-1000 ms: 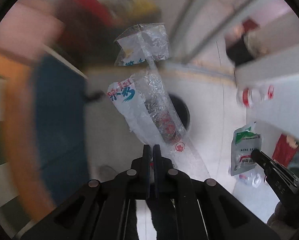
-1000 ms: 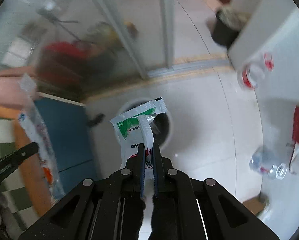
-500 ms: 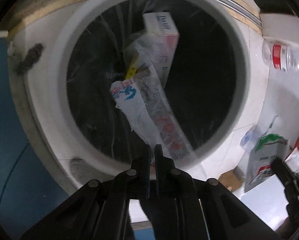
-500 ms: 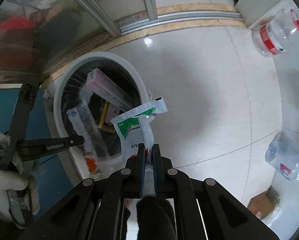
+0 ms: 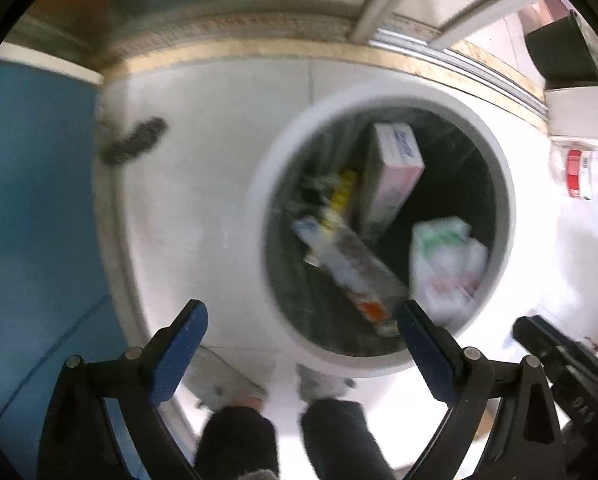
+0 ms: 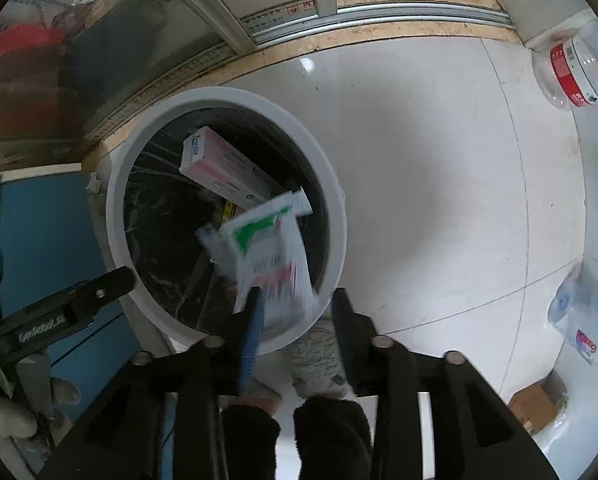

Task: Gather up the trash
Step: 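Carry the wrapper and sachet over the bin and open both grippers, then swing both tools back toward the counter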

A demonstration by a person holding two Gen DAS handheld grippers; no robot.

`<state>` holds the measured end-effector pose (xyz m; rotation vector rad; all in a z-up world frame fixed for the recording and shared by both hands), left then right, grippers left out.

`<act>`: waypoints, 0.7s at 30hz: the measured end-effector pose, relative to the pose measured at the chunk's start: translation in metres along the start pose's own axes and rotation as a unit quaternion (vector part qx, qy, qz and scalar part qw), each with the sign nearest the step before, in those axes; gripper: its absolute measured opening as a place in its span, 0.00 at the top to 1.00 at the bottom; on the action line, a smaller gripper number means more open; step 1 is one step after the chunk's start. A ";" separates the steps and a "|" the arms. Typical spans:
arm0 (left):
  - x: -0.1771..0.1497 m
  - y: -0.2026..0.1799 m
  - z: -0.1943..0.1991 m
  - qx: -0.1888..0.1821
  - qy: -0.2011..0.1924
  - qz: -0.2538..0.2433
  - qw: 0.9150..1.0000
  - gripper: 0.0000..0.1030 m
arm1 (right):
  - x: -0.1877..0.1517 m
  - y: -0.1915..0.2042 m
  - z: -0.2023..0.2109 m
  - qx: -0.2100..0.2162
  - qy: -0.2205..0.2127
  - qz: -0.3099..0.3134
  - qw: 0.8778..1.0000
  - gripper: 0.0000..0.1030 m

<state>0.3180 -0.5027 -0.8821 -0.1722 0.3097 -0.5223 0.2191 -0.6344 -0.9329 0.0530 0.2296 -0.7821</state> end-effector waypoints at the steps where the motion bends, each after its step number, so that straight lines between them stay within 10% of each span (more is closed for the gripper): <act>1: -0.001 0.004 0.006 0.013 -0.014 -0.005 1.000 0.06 | -0.001 -0.001 0.002 -0.001 -0.003 0.000 1.000 0.46; 7: -0.014 0.020 0.039 0.065 -0.085 -0.026 0.994 0.06 | -0.008 0.001 0.018 -0.019 -0.027 0.023 0.999 0.02; 21: -0.068 -0.016 0.173 0.063 -0.149 -0.035 0.986 0.06 | -0.053 -0.024 0.186 -0.057 -0.157 0.030 0.986 0.00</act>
Point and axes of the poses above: each gripper's, at about its wrist camera, not at the fingertips, and z roughly against the way its jaws point, y to its left, x to its top, the point moved 8 cm from there along -z, roughly the way its jaws point, and after that the axes turned 13 degrees about -x, right-handed, at the moved point
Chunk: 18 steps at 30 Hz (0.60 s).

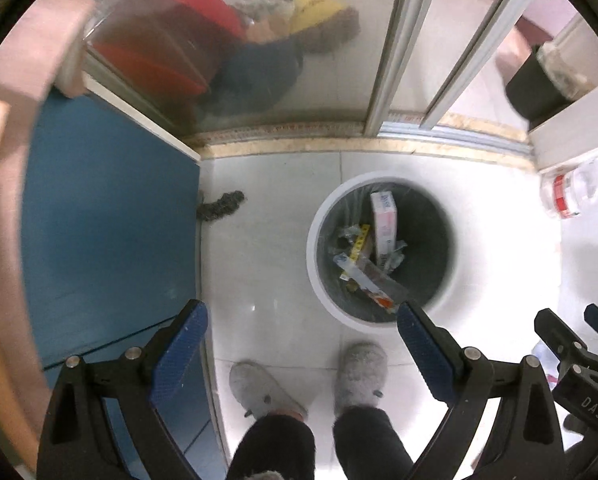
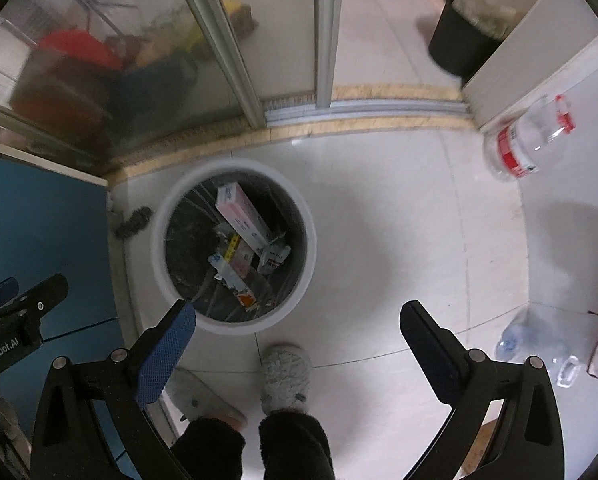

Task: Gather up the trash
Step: 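Swing both tools back toward the counter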

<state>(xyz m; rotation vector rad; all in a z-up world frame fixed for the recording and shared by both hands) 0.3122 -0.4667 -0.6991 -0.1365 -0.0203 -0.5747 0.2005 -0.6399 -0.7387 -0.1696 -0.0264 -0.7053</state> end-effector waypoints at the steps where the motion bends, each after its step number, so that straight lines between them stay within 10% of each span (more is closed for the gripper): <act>1: -0.002 -0.003 0.018 -0.003 -0.004 0.001 1.000 0.06 | -0.001 -0.004 0.014 0.001 -0.004 -0.001 1.000 0.00; 18: -0.041 -0.047 0.275 -0.061 -0.064 -0.012 0.996 0.06 | -0.036 -0.065 0.311 0.017 -0.089 0.002 0.996 0.00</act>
Point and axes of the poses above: each gripper's, at about its wrist camera, not at the fingertips, and z roughly against the way its jaws point, y to its left, x to its top, the point moved 8 cm from there along -z, roughly the way its jaws point, and after that the axes turned 13 degrees about -x, right-handed, at the moved point
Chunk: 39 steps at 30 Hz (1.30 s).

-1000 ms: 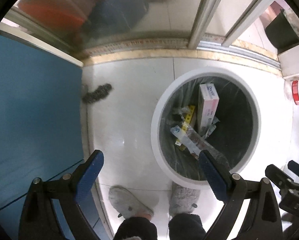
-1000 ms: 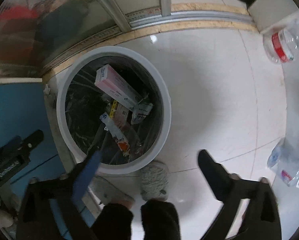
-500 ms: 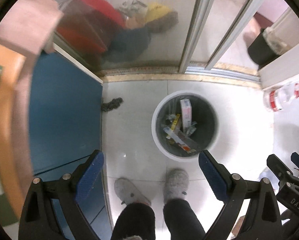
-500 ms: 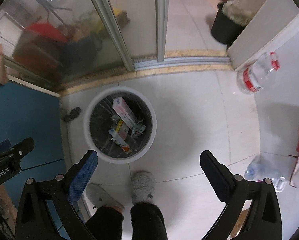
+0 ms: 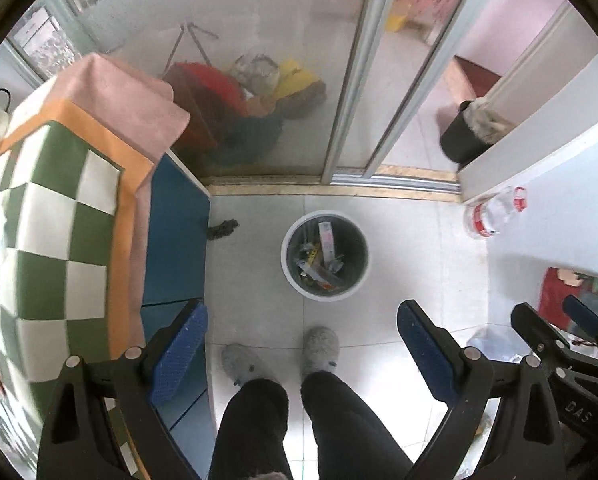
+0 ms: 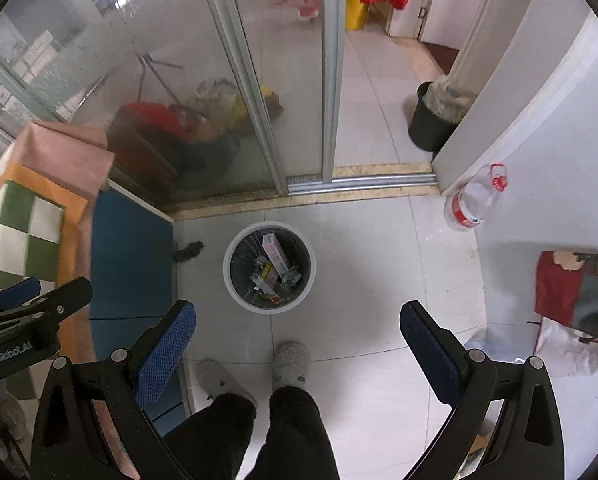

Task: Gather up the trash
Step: 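Swing both tools back toward the counter, then grasp the white paper slip with the left gripper while the right grasps the red packet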

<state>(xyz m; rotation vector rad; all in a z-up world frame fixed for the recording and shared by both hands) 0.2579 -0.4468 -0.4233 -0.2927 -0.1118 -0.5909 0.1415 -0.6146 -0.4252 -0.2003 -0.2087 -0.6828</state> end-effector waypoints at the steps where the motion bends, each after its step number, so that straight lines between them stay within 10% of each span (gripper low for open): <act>1: 0.001 -0.002 0.010 -0.003 -0.004 -0.002 1.000 0.06 | -0.002 -0.001 0.008 0.002 0.002 -0.002 1.000 0.00; 11: 0.020 0.070 0.123 0.036 -0.104 0.049 0.993 0.06 | 0.014 0.072 0.087 0.065 -0.008 0.027 0.998 0.00; 17: -0.022 0.211 0.206 0.104 -0.173 0.171 0.964 0.06 | 0.024 0.212 0.128 0.124 -0.013 0.136 0.983 0.00; 22: -0.121 0.356 0.255 0.176 -0.163 0.319 0.917 0.06 | -0.009 0.364 0.159 0.172 0.002 0.261 0.950 0.00; 28: -0.298 0.489 0.271 0.199 -0.117 0.517 0.824 0.06 | -0.109 0.536 0.176 0.204 0.037 0.404 0.891 0.00; 33: -0.394 0.528 0.268 0.182 -0.116 0.608 0.764 0.07 | -0.209 0.647 0.176 0.189 0.033 0.500 0.844 0.00; 39: -0.432 0.544 0.257 0.152 -0.128 0.634 0.747 0.07 | -0.275 0.709 0.157 0.124 -0.009 0.557 0.821 0.07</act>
Point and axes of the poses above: each gripper's, at about its wrist camera, not at the fingertips, and z roughly against the way its jaws point, y to its left, x to its top, the point moved 8 cm from there along -z, roughly the way its jaws point, and after that the axes turned 13 degrees about -x, right-handed, at the moved point
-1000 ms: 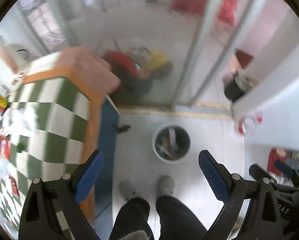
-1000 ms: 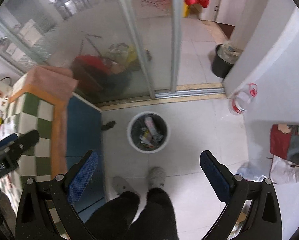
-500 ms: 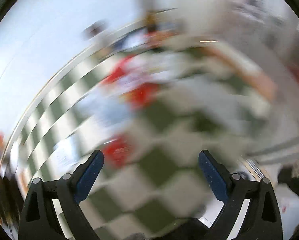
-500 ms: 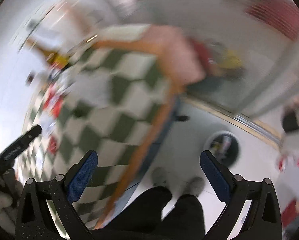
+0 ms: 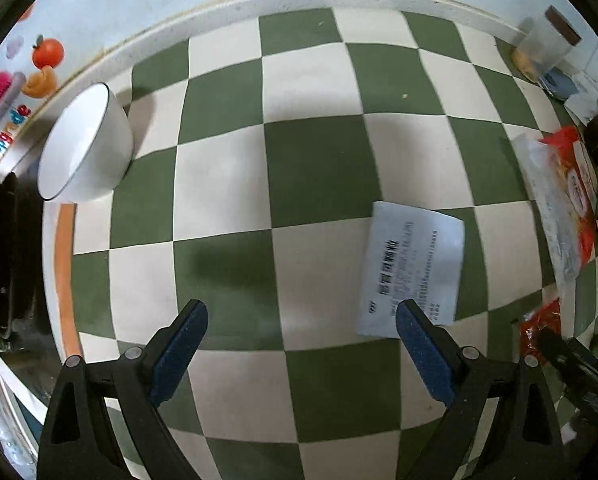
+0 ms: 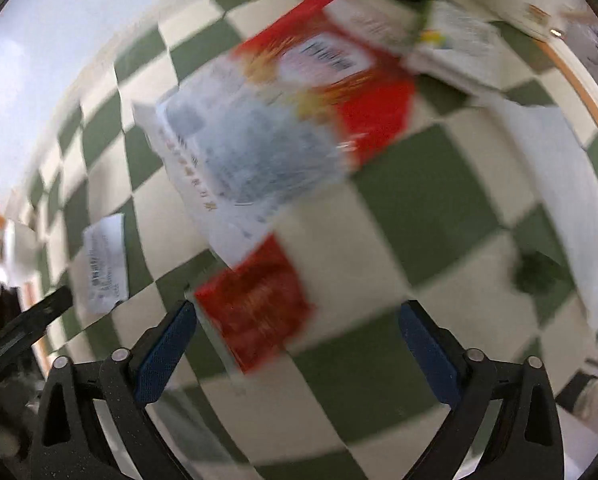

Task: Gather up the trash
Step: 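Grasp the white paper slip with the left gripper while the right grasps the red packet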

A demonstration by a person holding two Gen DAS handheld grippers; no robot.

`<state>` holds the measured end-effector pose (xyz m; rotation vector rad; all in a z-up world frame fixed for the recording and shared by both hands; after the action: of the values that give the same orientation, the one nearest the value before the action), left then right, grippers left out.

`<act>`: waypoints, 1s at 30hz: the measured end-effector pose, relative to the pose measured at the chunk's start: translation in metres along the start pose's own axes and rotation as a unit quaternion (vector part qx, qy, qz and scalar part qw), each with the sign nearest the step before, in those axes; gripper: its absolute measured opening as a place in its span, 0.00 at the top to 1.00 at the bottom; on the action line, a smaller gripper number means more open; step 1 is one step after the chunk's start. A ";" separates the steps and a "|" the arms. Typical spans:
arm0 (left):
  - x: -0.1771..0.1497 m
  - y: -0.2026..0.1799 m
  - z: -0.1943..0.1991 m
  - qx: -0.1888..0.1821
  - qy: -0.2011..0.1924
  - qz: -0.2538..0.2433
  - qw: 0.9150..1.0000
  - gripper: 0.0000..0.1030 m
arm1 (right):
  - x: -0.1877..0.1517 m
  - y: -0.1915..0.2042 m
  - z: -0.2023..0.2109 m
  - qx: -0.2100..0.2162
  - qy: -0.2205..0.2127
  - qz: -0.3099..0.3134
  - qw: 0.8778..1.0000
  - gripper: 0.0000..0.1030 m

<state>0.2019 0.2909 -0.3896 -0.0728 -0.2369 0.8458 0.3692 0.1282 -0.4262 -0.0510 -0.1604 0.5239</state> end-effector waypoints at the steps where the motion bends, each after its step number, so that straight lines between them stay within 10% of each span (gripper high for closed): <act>1: 0.000 0.001 -0.004 -0.005 0.003 -0.003 1.000 0.07 | 0.001 0.007 0.002 -0.017 -0.014 0.016 1.000 0.14; 10: 0.000 -0.029 -0.043 -0.071 0.037 -0.022 0.997 0.08 | -0.007 0.015 0.026 -0.044 -0.075 0.060 0.994 0.88; 14: 0.008 -0.033 -0.041 -0.044 0.013 -0.044 0.998 0.30 | -0.016 -0.011 0.031 -0.038 -0.064 0.035 0.997 0.90; 19: 0.010 -0.048 -0.037 -0.025 0.004 -0.093 0.995 0.98 | -0.022 -0.039 0.031 -0.026 -0.052 0.000 0.998 0.91; 30: 0.001 -0.061 0.019 -0.064 -0.033 -0.093 0.993 1.00 | -0.041 -0.098 0.038 0.002 -0.058 -0.051 0.997 0.93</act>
<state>0.2431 0.2507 -0.3612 -0.1400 -0.3538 0.6472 0.3764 0.0237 -0.3859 -0.0080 -0.2747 0.4251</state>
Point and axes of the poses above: each gripper's, at about its wrist camera, not at the fingertips, and z roughly against the way its jaws point, y to its left, x to its top, the point moved 8 cm from there along -z, roughly the way its jaws point, and after that the axes turned 13 degrees about -x, right-handed, at the moved point
